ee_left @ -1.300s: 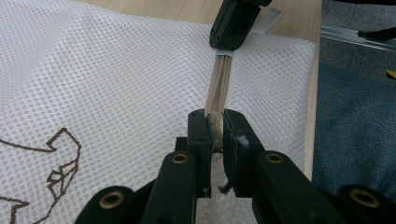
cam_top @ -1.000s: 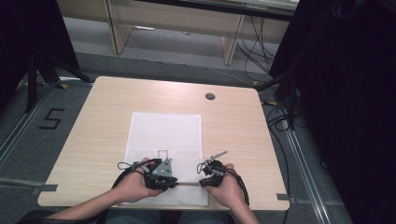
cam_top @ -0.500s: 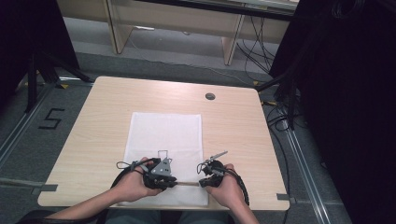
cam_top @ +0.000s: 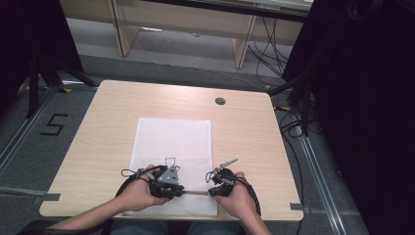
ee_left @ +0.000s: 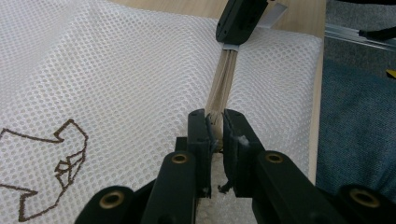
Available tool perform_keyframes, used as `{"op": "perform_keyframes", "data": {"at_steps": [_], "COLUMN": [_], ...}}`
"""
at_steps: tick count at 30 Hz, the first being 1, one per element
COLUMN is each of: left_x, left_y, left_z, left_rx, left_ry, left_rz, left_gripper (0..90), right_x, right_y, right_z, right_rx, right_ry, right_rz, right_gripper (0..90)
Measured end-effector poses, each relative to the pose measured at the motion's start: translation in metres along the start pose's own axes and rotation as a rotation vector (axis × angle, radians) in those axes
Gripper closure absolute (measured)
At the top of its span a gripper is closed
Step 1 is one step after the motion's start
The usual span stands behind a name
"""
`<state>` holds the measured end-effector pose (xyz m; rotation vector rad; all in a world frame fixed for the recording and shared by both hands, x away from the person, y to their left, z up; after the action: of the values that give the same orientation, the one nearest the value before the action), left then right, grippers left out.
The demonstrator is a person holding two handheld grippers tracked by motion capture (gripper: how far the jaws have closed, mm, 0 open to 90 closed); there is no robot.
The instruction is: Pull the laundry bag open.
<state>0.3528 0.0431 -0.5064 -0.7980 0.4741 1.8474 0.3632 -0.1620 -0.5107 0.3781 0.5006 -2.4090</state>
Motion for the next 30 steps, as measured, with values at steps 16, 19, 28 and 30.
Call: {"op": "perform_keyframes", "data": {"at_steps": [16,19,28,30], "left_x": [0.012,0.009,0.008,0.006], "left_y": [-0.024,-0.020,-0.008,-0.007], "left_z": [0.021,0.014,-0.014,-0.018], "left_rx": [-0.059,-0.027,0.014,0.017], "left_ry": [0.057,0.079,0.046,0.034], "left_rz": [0.050,0.065,-0.014,-0.041], "left_gripper": [89.8,89.0,65.9,68.2], "right_x": [-0.001,0.000,0.000,0.000], "right_y": [0.004,0.007,0.006,0.006], "right_z": [0.003,0.003,0.003,0.003], "right_rx": [0.071,0.056,0.055,0.057], "right_ry": [-0.029,-0.010,-0.010,-0.012], "right_rz": [-0.007,0.001,-0.009,0.001], "right_gripper": [90.0,90.0,90.0,90.0]}}
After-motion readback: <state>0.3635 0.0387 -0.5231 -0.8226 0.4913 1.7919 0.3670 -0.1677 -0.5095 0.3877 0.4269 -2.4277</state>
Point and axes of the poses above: each handheld gripper's, and its own axes: z roughly backward along the jaws, x roughly out of its underside, y roughly to its right, the point moved 3 cm from there along -z, roughly forward along the jaws, and after that the axes turned 6 degrees about -x, right-handed, at the moved point
